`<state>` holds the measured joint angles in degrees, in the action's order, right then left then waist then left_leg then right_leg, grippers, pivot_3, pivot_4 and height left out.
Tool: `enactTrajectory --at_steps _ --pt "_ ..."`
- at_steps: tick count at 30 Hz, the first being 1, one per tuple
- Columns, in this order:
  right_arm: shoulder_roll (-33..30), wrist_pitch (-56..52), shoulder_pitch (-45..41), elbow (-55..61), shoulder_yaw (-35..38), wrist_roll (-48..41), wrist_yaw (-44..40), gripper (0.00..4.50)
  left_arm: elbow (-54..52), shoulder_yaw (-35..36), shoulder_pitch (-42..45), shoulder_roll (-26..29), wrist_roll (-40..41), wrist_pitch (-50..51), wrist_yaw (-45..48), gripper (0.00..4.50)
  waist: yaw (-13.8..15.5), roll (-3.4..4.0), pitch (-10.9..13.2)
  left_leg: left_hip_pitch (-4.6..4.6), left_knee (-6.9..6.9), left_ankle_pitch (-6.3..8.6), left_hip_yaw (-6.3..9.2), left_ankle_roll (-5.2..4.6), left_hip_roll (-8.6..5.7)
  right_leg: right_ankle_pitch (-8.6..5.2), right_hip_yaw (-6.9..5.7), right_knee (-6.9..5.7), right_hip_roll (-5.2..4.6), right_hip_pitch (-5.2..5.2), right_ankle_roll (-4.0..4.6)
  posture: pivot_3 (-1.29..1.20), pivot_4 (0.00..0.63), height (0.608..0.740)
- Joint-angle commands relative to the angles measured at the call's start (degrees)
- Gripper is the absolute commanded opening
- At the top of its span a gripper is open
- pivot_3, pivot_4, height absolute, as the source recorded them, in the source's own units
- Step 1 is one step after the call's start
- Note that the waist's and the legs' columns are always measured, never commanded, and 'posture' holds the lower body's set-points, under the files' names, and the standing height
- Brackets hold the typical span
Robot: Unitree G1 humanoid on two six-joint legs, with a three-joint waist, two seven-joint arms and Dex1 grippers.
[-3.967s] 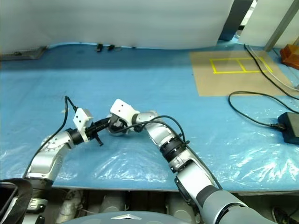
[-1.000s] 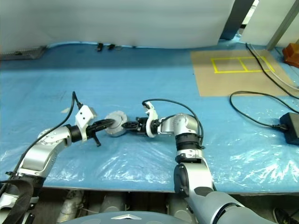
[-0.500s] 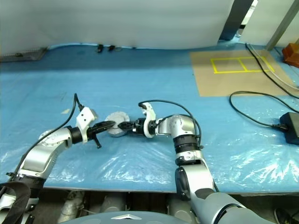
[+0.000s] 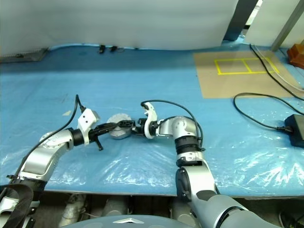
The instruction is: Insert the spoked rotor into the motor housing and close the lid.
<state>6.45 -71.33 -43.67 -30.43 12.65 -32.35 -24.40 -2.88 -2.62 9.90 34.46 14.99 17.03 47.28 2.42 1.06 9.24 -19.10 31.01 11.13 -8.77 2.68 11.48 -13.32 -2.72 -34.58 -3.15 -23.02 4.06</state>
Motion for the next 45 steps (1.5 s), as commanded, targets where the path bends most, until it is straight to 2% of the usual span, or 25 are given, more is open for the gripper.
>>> enactTrajectory --at_steps 1,9,13,17,21,31,40,45 --pt "0.85 -0.42 -0.25 -0.25 1.53 -1.39 1.41 4.34 3.78 -2.76 -2.41 0.74 -2.77 3.27 0.03 0.0 0.01 0.0 0.0 -0.01 0.0 0.0 0.0 0.0 0.0 0.0 0.0 0.0 0.0 -0.01 0.0 0.0 0.15 0.74" --pt "1.54 -0.84 -0.72 0.03 2.83 -4.08 0.87 4.34 4.13 -1.74 -2.02 0.85 -2.67 2.37 -0.35 0.0 0.02 0.01 0.01 -0.07 0.0 0.0 0.0 0.0 0.0 0.0 0.0 0.03 0.0 -0.1 0.0 0.0 0.15 0.74" --pt "1.59 -1.31 -0.62 0.53 3.17 -4.59 1.06 3.36 3.69 -1.71 -2.78 0.73 -2.68 2.23 -0.57 0.0 0.0 0.0 0.02 -0.16 -0.01 0.0 -0.01 0.01 0.0 0.0 0.0 0.04 0.01 -0.2 0.0 0.0 0.15 0.74" --pt "1.75 -1.61 -0.93 0.86 3.09 -5.07 0.73 1.98 3.43 -1.59 -3.11 0.44 -2.81 2.32 -0.84 0.0 -0.01 0.01 0.02 -0.37 -0.01 -0.01 -0.01 0.01 0.0 0.0 -0.01 0.05 0.01 -0.36 0.01 0.0 0.15 0.74" --pt "1.65 -1.4 -1.13 0.89 2.39 -4.95 0.21 1.15 3.36 -1.43 -3.19 0.35 -2.86 2.31 -1.1 0.0 -0.07 0.0 0.03 -0.44 -0.04 -0.01 -0.01 0.01 0.0 -0.02 -0.01 0.04 0.01 -0.35 0.0 0.0 0.15 0.74" --pt "1.75 -1.48 -0.81 1.02 1.99 -4.92 0.16 1.12 2.93 -0.74 -3.65 -0.77 -2.01 2.0 -1.73 0.0 -0.09 0.0 0.03 -0.45 -0.04 -0.01 -0.01 0.01 0.0 -0.03 -0.01 0.03 0.01 -0.29 0.0 0.0 0.15 0.74" --pt "2.22 -1.22 -2.22 -0.19 2.88 -5.06 0.41 1.12 0.1 8.59 -1.16 -9.09 9.65 5.38 -5.08 0.0 -0.24 -0.14 0.12 -0.66 -0.04 -0.01 -0.06 0.02 0.03 0.15 -0.03 0.03 0.03 -0.48 0.33 0.0 0.15 0.74" --pt "3.08 0.33 -2.9 -1.34 6.78 -6.93 1.97 1.12 -0.75 16.43 -0.58 -13.23 18.18 8.12 -8.57 0.0 -0.2 -0.43 0.27 -1.07 0.02 -0.03 -0.08 0.04 0.03 0.23 -0.04 -0.07 0.07 -1.05 0.43 0.0 0.15 0.74"
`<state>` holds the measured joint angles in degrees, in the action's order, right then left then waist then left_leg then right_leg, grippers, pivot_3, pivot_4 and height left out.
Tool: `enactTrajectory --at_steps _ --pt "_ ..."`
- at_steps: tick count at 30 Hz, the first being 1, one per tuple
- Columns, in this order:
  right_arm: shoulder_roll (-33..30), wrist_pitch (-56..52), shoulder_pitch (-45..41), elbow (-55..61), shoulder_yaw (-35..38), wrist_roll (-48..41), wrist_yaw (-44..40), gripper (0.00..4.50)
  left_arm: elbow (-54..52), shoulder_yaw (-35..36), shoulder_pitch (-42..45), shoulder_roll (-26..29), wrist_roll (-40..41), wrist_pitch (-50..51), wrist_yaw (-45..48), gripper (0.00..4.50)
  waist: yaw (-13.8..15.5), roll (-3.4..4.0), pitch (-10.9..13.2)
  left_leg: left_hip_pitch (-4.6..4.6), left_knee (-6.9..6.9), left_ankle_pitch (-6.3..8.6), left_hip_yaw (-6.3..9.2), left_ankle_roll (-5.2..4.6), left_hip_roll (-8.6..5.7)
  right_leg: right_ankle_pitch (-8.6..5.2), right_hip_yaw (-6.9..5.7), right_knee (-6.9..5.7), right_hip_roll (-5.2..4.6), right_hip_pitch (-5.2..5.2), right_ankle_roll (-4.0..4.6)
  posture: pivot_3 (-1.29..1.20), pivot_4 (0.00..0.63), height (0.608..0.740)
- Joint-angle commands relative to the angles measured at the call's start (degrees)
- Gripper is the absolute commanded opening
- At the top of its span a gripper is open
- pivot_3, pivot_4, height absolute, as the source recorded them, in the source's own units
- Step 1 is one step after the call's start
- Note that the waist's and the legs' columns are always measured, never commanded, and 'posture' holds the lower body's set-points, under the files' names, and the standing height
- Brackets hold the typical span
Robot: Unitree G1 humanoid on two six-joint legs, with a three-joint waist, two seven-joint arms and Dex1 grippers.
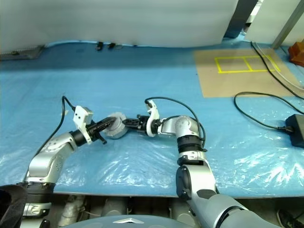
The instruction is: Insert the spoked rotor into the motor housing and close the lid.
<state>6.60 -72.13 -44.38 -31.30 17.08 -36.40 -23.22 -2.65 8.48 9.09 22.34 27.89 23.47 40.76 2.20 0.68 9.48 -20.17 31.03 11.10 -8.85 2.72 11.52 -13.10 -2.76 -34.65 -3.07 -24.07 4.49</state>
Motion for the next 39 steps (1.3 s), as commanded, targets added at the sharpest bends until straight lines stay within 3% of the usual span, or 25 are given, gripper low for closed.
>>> enactTrajectory --at_steps 1,13,16,21,27,39 --pt "3.07 1.49 -2.35 -0.49 3.36 -3.64 1.07 1.12 -1.24 6.7 -0.14 -1.47 6.8 2.71 -2.75 0.0 0.03 -0.13 0.08 -0.05 0.01 0.0 -0.01 0.0 0.0 0.01 -0.02 -0.02 0.01 -0.03 -0.01 0.0 0.15 0.74" --pt "5.43 5.23 -4.02 -1.53 10.02 -11.29 4.5 1.12 -7.37 16.13 -6.92 -6.08 20.45 8.65 -10.58 0.0 0.2 -0.63 0.41 -0.28 0.17 0.02 -0.25 0.04 0.08 0.01 -0.2 -0.01 0.03 -0.08 0.0 0.0 0.15 0.74" --pt "5.03 5.7 -4.2 -0.64 8.26 -11.9 2.19 1.12 -9.46 14.51 -10.13 -7.88 22.0 10.41 -11.97 0.58 0.32 -0.73 0.47 -0.3 0.17 0.02 -0.26 0.04 0.07 0.02 -0.19 0.0 0.02 -0.08 0.0 0.0 0.15 0.74" --pt "3.72 5.03 -6.2 -1.1 10.21 -16.2 0.14 1.12 -12.32 15.72 -11.07 -12.04 28.97 12.25 -15.83 2.34 0.45 -0.98 0.62 -0.4 0.3 0.02 -0.24 0.03 0.14 0.02 -0.25 -0.05 0.04 -0.11 0.01 0.0 0.15 0.74" --pt "1.81 3.25 -6.7 -0.04 7.28 -17.34 -4.11 1.12 -11.17 15.22 -9.47 -14.39 35.1 14.93 -19.77 4.46 0.43 -0.99 0.62 -0.4 0.41 0.02 -0.23 0.03 0.15 0.06 -0.25 -0.11 0.04 -0.1 0.0 0.0 0.15 0.74" --pt "0.74 3.19 -6.17 -0.45 5.4 -15.52 -4.76 1.12 -12.94 14.96 -11.15 -14.99 47.66 18.47 -19.58 4.46 0.39 -0.99 0.62 -0.48 0.56 0.02 -0.2 0.03 0.18 0.15 -0.27 -0.16 0.08 -0.1 -0.14 0.0 0.15 0.74"
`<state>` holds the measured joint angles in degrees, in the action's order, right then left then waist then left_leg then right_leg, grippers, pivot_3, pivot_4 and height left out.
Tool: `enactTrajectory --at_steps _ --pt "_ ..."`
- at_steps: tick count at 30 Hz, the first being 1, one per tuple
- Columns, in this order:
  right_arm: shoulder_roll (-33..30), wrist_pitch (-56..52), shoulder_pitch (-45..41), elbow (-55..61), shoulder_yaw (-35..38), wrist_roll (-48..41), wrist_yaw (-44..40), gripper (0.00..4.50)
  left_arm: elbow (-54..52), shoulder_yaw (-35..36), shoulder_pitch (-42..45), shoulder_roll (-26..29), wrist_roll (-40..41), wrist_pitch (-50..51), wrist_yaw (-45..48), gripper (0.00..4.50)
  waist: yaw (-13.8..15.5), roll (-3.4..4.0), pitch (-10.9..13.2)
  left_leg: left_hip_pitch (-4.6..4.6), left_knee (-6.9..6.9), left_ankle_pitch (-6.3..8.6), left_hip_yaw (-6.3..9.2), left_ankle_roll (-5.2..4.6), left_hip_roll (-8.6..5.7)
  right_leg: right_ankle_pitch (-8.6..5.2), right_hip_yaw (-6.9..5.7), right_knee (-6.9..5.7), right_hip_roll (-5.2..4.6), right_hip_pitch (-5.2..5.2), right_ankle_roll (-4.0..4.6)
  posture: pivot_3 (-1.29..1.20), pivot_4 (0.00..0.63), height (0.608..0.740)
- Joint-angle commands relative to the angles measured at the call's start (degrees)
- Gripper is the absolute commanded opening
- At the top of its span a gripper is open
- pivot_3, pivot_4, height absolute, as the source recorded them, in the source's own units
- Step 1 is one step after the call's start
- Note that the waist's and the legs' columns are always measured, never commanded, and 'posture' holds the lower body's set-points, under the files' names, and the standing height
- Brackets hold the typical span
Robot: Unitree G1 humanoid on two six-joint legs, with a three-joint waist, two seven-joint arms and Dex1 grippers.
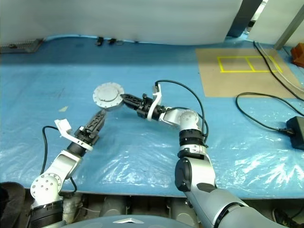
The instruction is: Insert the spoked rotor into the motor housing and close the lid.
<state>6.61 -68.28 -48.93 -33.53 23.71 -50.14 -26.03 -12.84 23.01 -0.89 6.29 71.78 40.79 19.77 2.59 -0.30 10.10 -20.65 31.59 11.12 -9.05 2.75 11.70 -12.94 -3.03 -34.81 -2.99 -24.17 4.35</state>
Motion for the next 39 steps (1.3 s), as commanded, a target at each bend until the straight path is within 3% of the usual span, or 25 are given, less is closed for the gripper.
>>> enactTrajectory --at_steps 1,5,19,22,25,39 --pt "0.67 -0.57 -1.55 1.54 -1.08 -1.78 -1.83 1.12 -2.69 0.54 -1.4 1.31 4.31 1.15 1.51 4.46 0.0 0.0 0.0 0.0 0.01 0.0 0.0 0.0 0.01 0.01 0.0 -0.01 0.01 0.0 -0.01 0.0 0.15 0.74" --pt "0.74 -0.29 -1.55 1.13 -0.63 -1.94 -1.44 1.12 -2.52 0.76 -1.42 2.01 7.04 1.01 1.97 4.46 0.24 0.0 0.0 -0.02 0.07 0.0 0.04 0.0 0.01 0.01 -0.02 -0.02 0.01 0.0 -0.01 0.0 0.15 0.74" --pt "2.67 -6.65 1.37 7.11 -3.03 -3.97 -2.35 1.12 3.18 -0.93 6.85 -0.14 3.62 -4.5 1.48 4.46 0.57 0.0 0.0 -0.15 0.47 0.0 0.22 0.01 0.03 0.07 -0.1 -0.21 0.02 0.01 -0.03 0.0 0.15 0.74" --pt "2.74 -6.19 1.6 6.68 -2.99 -3.61 -1.64 1.12 4.57 -1.08 7.81 -0.12 3.26 -4.43 1.43 3.85 0.63 0.0 0.0 -0.19 0.6 0.0 0.27 0.01 0.04 0.08 -0.11 -0.3 0.01 0.01 -0.02 0.0 0.15 0.74" --pt "2.87 -5.32 1.39 6.04 -2.41 -3.65 -0.76 1.12 5.04 -1.18 8.02 0.35 3.44 -4.0 1.57 2.95 0.64 -0.01 0.0 -0.2 0.65 0.0 0.29 0.01 0.04 0.08 -0.12 -0.38 0.01 0.01 -0.02 0.0 0.15 0.74" --pt "-0.45 8.61 -4.42 -2.41 -2.65 2.09 0.98 1.12 6.31 -1.73 8.97 1.26 8.95 1.48 -3.79 2.89 0.54 0.0 0.0 -0.23 0.79 0.0 0.33 0.01 0.04 0.08 -0.12 -0.54 0.01 0.0 0.0 0.0 0.15 0.74"
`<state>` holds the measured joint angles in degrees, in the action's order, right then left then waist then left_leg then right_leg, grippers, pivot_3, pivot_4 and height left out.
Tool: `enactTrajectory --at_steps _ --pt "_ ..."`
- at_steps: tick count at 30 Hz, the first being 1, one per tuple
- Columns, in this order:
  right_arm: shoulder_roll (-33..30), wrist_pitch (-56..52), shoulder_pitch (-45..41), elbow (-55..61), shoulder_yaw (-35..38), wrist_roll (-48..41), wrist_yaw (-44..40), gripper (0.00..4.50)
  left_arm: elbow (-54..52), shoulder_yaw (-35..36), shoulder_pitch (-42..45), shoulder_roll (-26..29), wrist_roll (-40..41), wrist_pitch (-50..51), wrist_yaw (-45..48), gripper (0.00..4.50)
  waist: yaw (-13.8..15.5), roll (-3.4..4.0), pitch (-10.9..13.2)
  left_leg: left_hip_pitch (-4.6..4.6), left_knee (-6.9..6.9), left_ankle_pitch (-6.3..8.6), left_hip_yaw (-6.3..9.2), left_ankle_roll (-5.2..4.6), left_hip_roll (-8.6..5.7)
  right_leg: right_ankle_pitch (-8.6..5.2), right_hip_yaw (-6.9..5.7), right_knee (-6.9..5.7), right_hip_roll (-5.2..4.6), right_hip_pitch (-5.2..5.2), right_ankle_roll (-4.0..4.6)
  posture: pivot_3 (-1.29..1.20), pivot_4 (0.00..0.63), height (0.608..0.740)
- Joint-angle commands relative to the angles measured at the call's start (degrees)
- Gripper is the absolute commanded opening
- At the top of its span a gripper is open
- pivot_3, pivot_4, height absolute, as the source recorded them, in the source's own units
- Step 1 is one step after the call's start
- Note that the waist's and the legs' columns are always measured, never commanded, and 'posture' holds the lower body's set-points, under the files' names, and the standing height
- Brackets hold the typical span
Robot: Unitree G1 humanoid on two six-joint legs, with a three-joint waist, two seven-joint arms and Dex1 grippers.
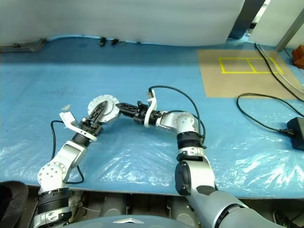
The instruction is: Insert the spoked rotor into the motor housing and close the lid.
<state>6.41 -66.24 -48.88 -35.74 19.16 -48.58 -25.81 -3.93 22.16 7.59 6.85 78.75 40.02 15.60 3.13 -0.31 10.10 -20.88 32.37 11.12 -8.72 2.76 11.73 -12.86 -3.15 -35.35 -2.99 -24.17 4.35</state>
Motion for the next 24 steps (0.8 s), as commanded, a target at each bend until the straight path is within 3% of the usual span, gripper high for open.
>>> enactTrajectory --at_steps 1,6,11,16,24 --pt "-0.61 7.96 -5.19 -1.24 2.12 1.1 0.97 1.47 -2.32 -0.72 0.69 0.46 2.19 2.03 0.05 2.89 0.0 0.0 0.0 0.0 0.01 0.0 0.0 0.0 0.0 0.0 0.0 -0.01 0.0 0.0 0.0 0.0 0.15 0.74" --pt "-2.05 13.76 -7.56 -5.25 2.07 4.03 1.37 3.13 0.84 2.06 2.49 -1.58 4.22 -0.18 -2.82 2.89 0.14 -0.01 0.0 -0.02 0.1 0.0 0.0 0.0 -0.01 -0.02 0.0 -0.05 -0.04 0.0 0.04 0.0 0.15 0.74" --pt "-2.4 20.04 -8.63 -7.53 1.73 7.11 2.71 3.13 3.89 5.42 5.32 -2.99 2.84 -4.74 -3.34 2.89 -0.14 -0.02 0.0 -0.09 0.11 0.0 0.01 0.0 -0.03 0.0 -0.01 -0.08 0.0 -0.01 0.01 0.0 0.15 0.74" --pt "-2.56 23.51 -9.42 -5.63 -1.98 11.16 1.42 3.13 9.88 12.23 11.47 -2.85 -5.59 -21.84 -1.34 2.89 -0.45 -0.05 0.02 -0.11 0.16 0.0 0.03 -0.01 -0.03 0.02 -0.03 -0.09 0.01 -0.03 0.04 0.0 0.15 0.74" --pt "-2.2 22.02 -10.28 1.03 -7.41 13.57 -1.42 3.13 36.63 16.63 23.95 3.85 -18.92 -38.25 -0.47 2.89 -0.18 -0.16 0.02 -0.09 0.18 -0.12 0.09 -0.2 -0.07 0.06 -0.07 -0.06 0.04 -0.03 0.03 0.0 0.15 0.74"
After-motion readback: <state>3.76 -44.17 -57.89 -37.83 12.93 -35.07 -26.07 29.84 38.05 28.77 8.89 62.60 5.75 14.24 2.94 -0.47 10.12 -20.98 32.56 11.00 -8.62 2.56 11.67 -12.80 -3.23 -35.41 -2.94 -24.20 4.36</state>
